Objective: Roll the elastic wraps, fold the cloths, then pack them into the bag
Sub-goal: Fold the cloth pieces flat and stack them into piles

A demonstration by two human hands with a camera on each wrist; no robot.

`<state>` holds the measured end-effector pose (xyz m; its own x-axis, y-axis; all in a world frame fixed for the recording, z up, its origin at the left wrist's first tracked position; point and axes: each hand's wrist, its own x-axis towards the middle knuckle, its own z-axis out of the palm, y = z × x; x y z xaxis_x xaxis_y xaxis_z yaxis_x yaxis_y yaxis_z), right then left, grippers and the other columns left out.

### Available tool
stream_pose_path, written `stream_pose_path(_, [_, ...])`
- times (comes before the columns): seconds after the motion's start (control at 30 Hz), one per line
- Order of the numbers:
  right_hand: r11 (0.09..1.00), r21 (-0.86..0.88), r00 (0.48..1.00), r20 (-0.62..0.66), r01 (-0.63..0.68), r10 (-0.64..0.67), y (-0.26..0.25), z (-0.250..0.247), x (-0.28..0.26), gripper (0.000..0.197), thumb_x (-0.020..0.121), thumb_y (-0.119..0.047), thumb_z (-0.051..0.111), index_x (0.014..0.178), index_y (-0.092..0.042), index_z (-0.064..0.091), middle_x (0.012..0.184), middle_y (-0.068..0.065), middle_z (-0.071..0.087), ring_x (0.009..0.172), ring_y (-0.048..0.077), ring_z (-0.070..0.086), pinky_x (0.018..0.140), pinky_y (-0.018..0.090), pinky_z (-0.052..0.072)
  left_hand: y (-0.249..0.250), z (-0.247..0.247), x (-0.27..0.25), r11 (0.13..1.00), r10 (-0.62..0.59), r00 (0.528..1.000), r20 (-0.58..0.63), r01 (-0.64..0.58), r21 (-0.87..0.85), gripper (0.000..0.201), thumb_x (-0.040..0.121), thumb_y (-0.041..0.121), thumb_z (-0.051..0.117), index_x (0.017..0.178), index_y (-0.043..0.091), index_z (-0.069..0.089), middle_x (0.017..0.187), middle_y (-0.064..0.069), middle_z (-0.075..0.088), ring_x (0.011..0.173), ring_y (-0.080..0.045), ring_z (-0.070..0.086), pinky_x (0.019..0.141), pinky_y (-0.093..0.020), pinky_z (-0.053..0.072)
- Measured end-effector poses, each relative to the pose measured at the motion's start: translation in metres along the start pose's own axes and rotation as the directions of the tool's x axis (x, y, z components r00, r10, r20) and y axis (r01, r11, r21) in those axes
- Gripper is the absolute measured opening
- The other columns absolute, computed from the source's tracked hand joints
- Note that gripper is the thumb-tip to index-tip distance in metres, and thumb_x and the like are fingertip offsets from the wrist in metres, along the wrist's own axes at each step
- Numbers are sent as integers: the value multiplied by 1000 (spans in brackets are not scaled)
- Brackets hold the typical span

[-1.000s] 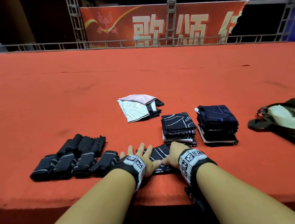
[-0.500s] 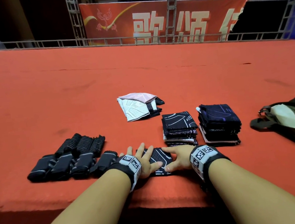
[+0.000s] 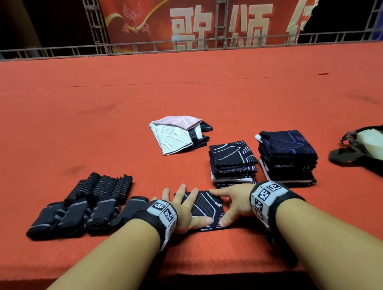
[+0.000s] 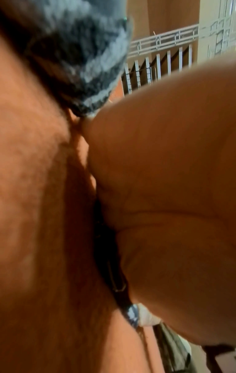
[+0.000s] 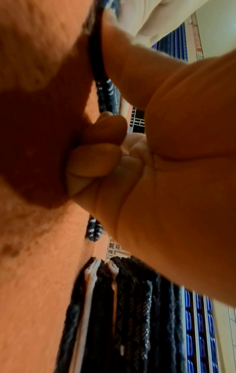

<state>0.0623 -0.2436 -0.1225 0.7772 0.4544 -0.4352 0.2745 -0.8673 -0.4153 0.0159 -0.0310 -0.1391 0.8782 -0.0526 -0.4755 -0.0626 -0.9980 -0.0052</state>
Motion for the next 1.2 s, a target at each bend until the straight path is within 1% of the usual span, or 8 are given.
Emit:
stream_pose_path(0.23, [999, 36, 999, -40, -17, 19, 0, 9, -5, 114, 67, -45, 90, 157, -39, 21, 154, -12, 43, 138, 11, 43, 117, 27, 30, -1, 0, -2, 1000, -10, 1000, -5, 10, -14, 104, 72, 98, 28, 155, 50, -13, 166, 14, -22, 154, -36, -16, 121, -62, -1])
stream_pose_path(0.3, [999, 51, 998, -62, -12, 16, 1, 12, -10, 109, 71, -44, 88, 158, -35, 23, 129, -20, 60, 119, 7, 55, 106, 22, 36, 1, -1, -5, 1000, -1, 1000, -12, 1, -28, 104, 75, 96, 33, 156, 48, -10, 167, 13, -17, 154, -38, -13, 121, -62, 0])
stream_pose_path(0.37, [998, 56, 997, -77, -24, 28, -2, 12, -17, 99, 75, -43, 84, 157, -31, 29, 100, -20, 60, 93, 4, 54, 92, 21, 38, 2, -7, -7, 998, 15, 998, -55, -18, -55, 101, 79, 90, 40, 159, 44, 1, 169, 9, -2, 154, -41, 0, 122, -59, 7])
stream_pose_path(0.53, [999, -13, 989, -145, -29, 27, -13, 15, -35, 51, 85, -43, 73, 132, -27, 59, 109, -8, 65, 95, 14, 58, 88, 24, 44, 2, -32, -6, 993, 2, 963, -271, -33, -112, 72, 95, 55, 56, 154, 23, 30, 150, -11, 46, 134, -38, 47, 112, -44, 38])
stream_pose_path(0.73, [949, 310, 980, -167, -50, 106, -9, 26, -40, 33, 88, -45, 67, 112, -23, 72, 74, -9, 66, 61, 9, 59, 74, 30, 52, 10, -75, -39, 972, 70, 979, -189, -110, -208, 24, 92, 29, 67, 108, 12, 71, 107, -9, 72, 99, -27, 68, 78, -28, 51])
stream_pose_path(0.9, [738, 675, 983, -131, -9, 131, -23, 13, -56, 29, 92, -37, 69, 112, -17, 63, 99, 2, 66, 65, 12, 55, 51, 23, 48, 5, -115, -57, 684, 218, 967, -133, -248, -686, 17, 90, 4, 69, 82, 18, 62, 77, -5, 65, 69, -19, 64, 70, -40, 58])
stream_pose_path(1.13, [240, 930, 938, -318, 279, 140, -32, -38, -79, 28, 97, -19, 65, 121, -5, 61, 106, 20, 73, 94, 38, 71, 88, 52, 58, 13, -149, -55, 212, 158, 924, -347, -375, -902, 17, 98, 5, 60, 87, 18, 56, 84, -5, 68, 81, -21, 67, 77, -40, 58])
stream_pose_path(1.2, [160, 914, 899, -398, 372, 183, -30, -54, -77, 26, 98, -14, 63, 121, -3, 61, 102, 19, 73, 90, 37, 71, 84, 56, 59, 22, -151, -48, 100, 122, 923, -365, -378, -921, 16, 99, 6, 58, 88, 17, 54, 86, -7, 68, 80, -21, 67, 72, -38, 59])
